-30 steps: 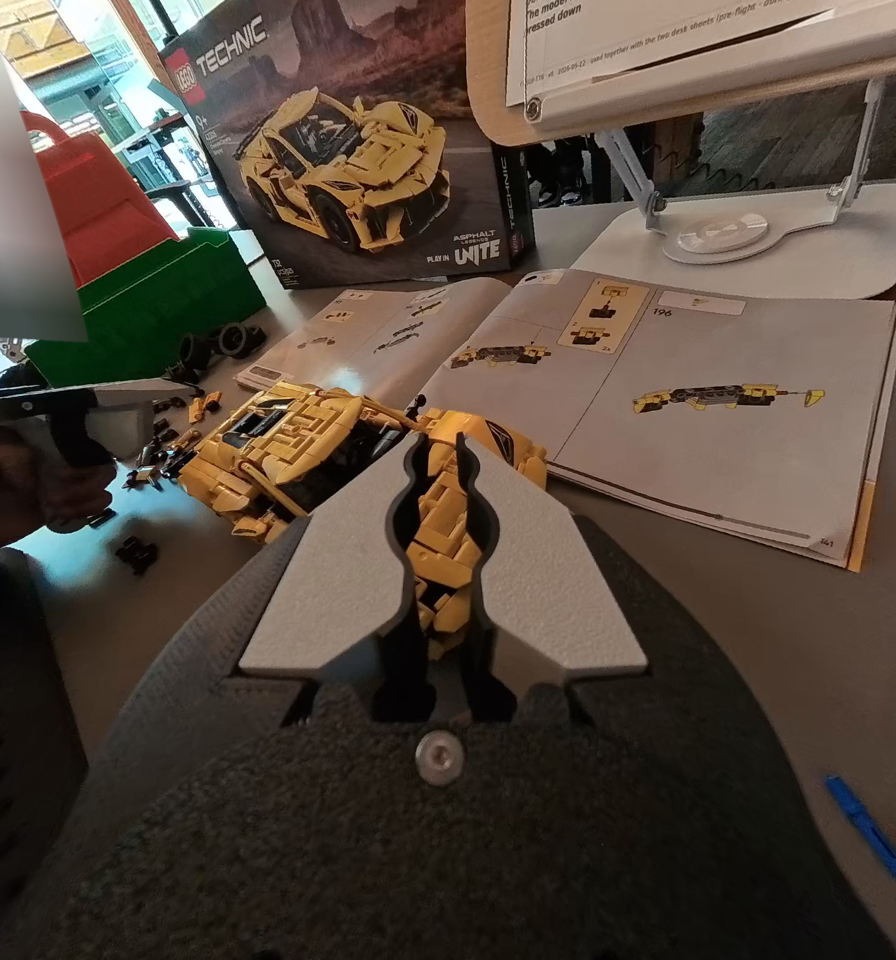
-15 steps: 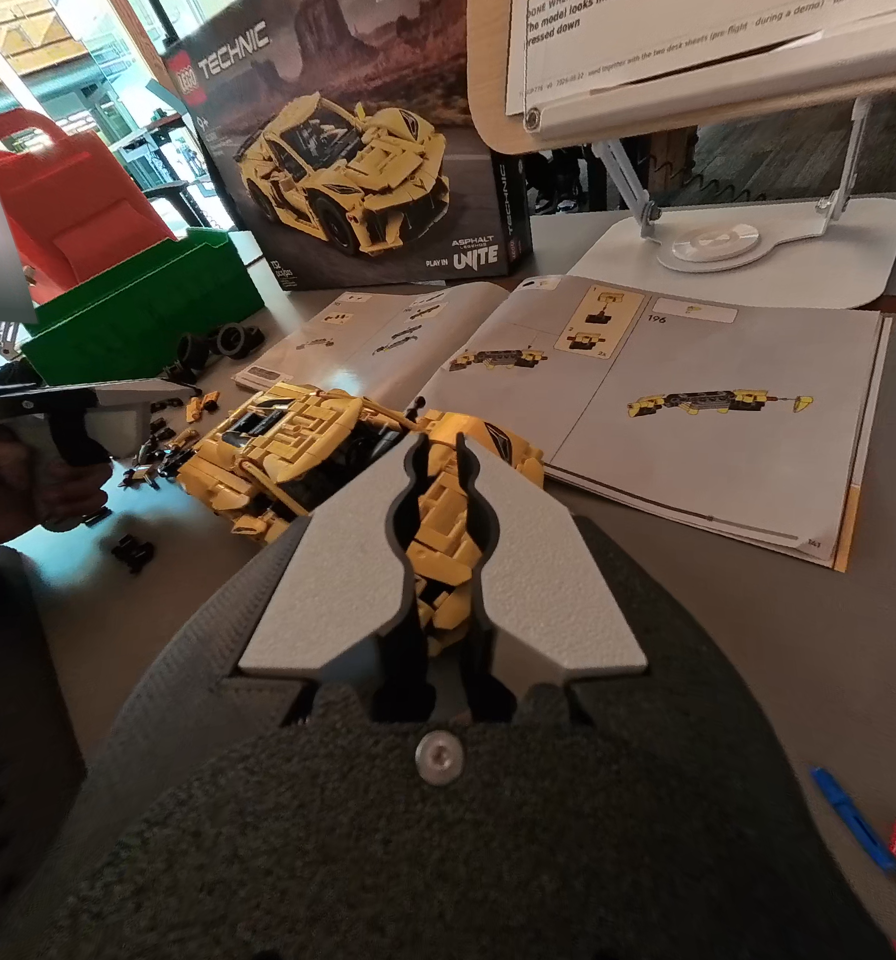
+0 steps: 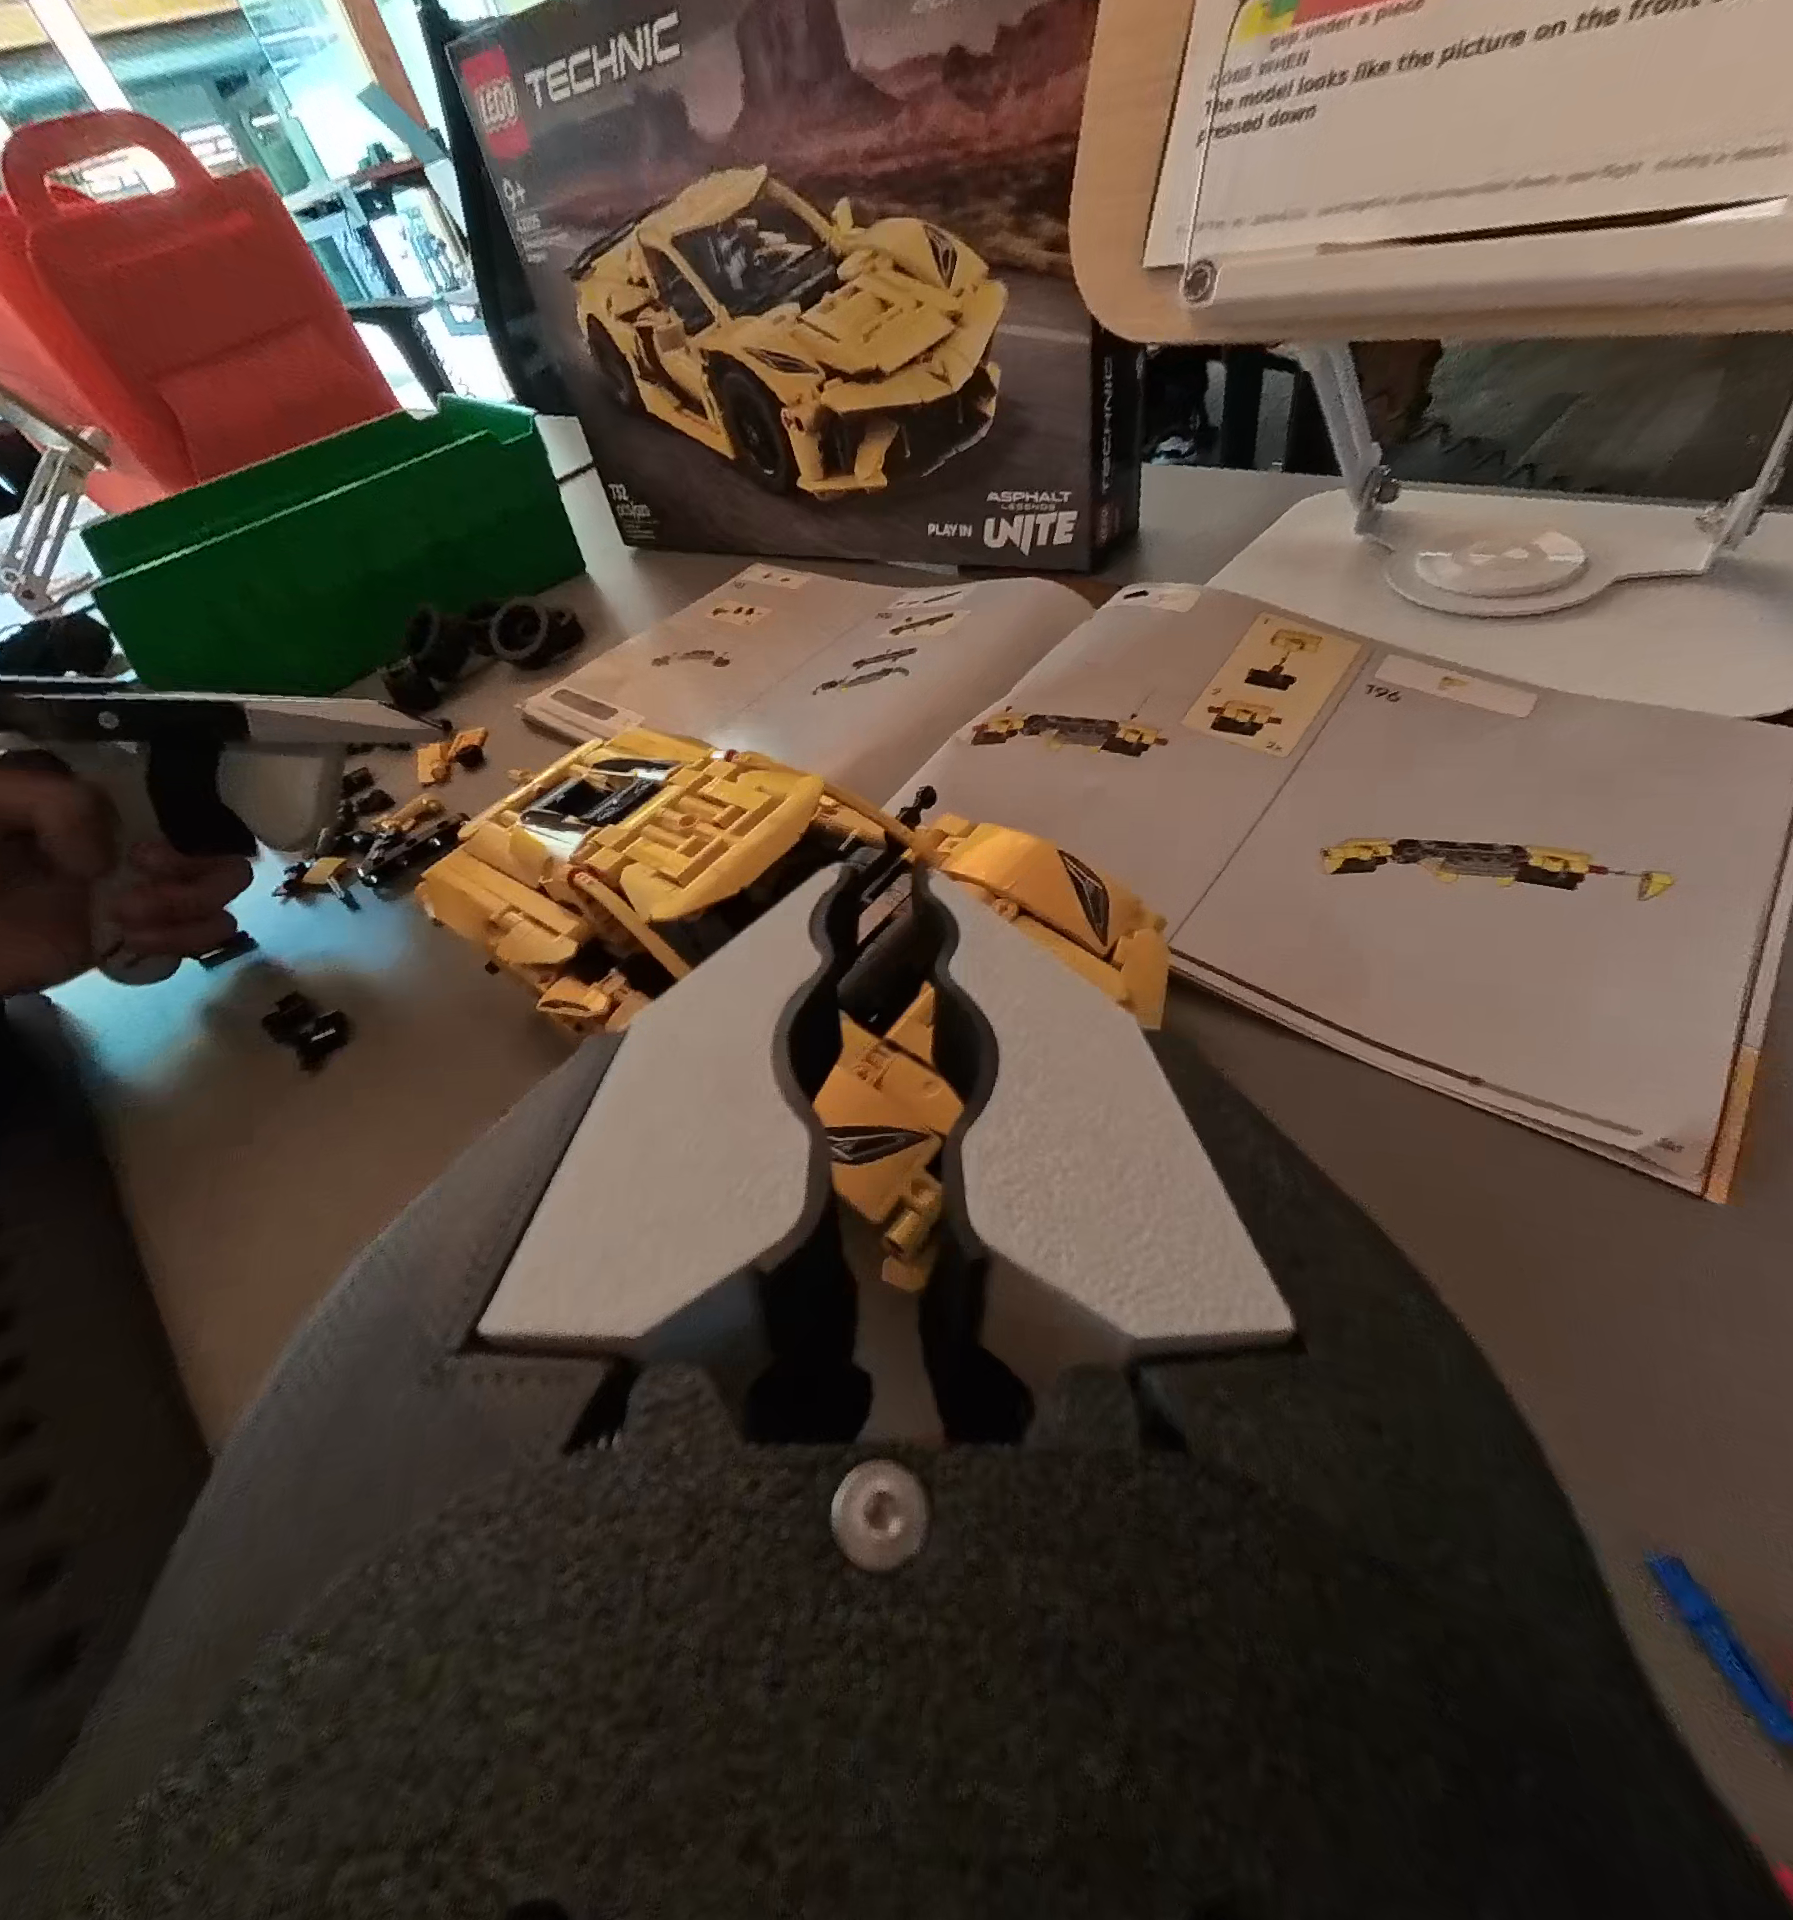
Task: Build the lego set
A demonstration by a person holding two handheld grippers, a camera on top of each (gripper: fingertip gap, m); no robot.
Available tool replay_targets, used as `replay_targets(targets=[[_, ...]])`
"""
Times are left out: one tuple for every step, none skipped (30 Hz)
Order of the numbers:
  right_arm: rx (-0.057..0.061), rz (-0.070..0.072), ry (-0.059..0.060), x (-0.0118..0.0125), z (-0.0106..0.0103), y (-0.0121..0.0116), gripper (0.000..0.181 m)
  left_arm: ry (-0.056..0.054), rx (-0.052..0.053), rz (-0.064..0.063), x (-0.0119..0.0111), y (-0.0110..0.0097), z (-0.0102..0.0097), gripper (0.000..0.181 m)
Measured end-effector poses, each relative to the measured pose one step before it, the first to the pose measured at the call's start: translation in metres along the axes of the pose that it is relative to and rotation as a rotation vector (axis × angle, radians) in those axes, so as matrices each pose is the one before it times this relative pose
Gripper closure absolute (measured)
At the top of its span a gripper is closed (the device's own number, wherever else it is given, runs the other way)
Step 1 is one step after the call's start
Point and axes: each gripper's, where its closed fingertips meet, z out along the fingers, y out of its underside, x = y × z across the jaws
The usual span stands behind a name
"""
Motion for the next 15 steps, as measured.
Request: replay_targets(targets=[[0.0019, -0.0122, 0.0028, -0.00080, 0.00017, -0.00018, 0.173, 0.0148, -0.0006, 0.0035, 0.00268, 0.00045, -0.00056, 0.136], [0.0015, -0.0100, 0.0009, -0.00059, 0.00004, -0.00003, 0.173, 0.0077, 0.0018, 0.0045, 0.00177, -0.00001, -0.00051, 0.136], [-0.0029, -0.0046, 0.0017, -0.00014, 0.00015, 0.00064, 0.173, 0.0001, 0.0020, 0.0054, 0.00075, -0.00014, -0.00045, 0.136], [-0.0038, 0.0001, 0.0023, 0.00024, 0.00003, 0.00068, 0.173, -0.0045, 0.0017, 0.0043, 0.00007, -0.00019, -0.00065, 0.136], [0.0017, 0.0012, -0.0008, -0.00010, -0.00044, -0.00012, 0.173, 0.0000, 0.0031, 0.0034, 0.00080, -0.00061, -0.00105, 0.137], [0.0045, 0.0021, -0.0015, -0.00006, -0.00030, -0.00042, 0.173, 0.0146, 0.0033, 0.0015, 0.00317, -0.00092, -0.00156, 0.136], [0.0003, 0.0034, -0.0033, 0.00001, -0.00015, 0.00029, 0.173, 0.0300, 0.0014, -0.0041, 0.00544, -0.00124, -0.00201, 0.136], [-0.0037, 0.0046, -0.0028, 0.00030, 0.00026, 0.00093, 0.173, 0.0421, -0.0043, -0.0048, 0.00753, -0.00072, -0.00288, 0.136], [-0.0047, 0.0041, 0.0011, 0.00098, 0.00019, 0.00085, 0.173, 0.0450, -0.0160, 0.0027, 0.00860, 0.00082, -0.00360, 0.137], [-0.0014, 0.0013, 0.0043, 0.00116, -0.00037, 0.00014, 0.173, 0.0334, -0.0271, 0.0140, 0.00797, 0.00235, -0.00422, 0.137], [0.0029, -0.0003, 0.0042, 0.00110, -0.00069, -0.00048, 0.173, 0.0170, -0.0302, 0.0262, 0.00659, 0.00313, -0.00470, 0.137], [0.0041, 0.0022, 0.0011, 0.00038, -0.00089, -0.00066, 0.173, 0.0076, -0.0285, 0.0344, 0.00586, 0.00420, -0.00543, 0.137], [0.0042, 0.0052, -0.0022, -0.00034, -0.00074, -0.00060, 0.173, 0.0071, -0.0316, 0.0368, 0.00611, 0.00652, -0.00580, 0.137], [0.0035, 0.0052, -0.0057, -0.00111, -0.00043, -0.00044, 0.173, 0.0061, -0.0371, 0.0364, 0.00598, 0.00900, -0.00594, 0.136], [0.0009, 0.0035, -0.0059, -0.00143, -0.00003, -0.00013, 0.173, -0.0073, -0.0336, 0.0288, 0.00406, 0.00990, -0.00561, 0.137]])
